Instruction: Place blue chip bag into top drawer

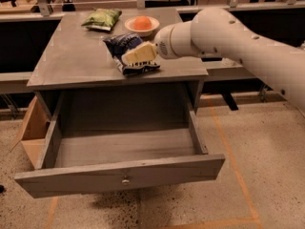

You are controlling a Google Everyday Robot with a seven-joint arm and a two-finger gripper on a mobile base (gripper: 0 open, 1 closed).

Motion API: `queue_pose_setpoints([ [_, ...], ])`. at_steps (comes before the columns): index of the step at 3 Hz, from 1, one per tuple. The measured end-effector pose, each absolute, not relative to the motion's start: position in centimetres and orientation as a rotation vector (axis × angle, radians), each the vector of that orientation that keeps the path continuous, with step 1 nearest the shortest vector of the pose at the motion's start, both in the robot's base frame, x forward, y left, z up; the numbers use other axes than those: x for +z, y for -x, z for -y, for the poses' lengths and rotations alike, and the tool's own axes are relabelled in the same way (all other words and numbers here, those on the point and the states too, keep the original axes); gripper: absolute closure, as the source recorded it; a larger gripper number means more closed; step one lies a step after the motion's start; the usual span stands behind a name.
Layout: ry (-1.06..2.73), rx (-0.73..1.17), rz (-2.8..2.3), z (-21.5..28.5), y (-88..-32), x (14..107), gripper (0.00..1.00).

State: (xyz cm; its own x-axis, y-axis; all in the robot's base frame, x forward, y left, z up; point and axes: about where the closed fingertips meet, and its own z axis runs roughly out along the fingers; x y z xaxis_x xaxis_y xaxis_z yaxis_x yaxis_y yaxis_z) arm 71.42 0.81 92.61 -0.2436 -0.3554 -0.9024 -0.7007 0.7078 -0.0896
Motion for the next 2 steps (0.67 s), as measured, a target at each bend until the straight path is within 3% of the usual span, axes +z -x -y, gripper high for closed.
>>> queue_pose_setpoints([
  [1,0.840,0.393,-1.853,-2.4,-73.4,90.0,0.00],
  [2,0.852,0.390,-1.821,-3.6,-75.3,88.4,0.19],
])
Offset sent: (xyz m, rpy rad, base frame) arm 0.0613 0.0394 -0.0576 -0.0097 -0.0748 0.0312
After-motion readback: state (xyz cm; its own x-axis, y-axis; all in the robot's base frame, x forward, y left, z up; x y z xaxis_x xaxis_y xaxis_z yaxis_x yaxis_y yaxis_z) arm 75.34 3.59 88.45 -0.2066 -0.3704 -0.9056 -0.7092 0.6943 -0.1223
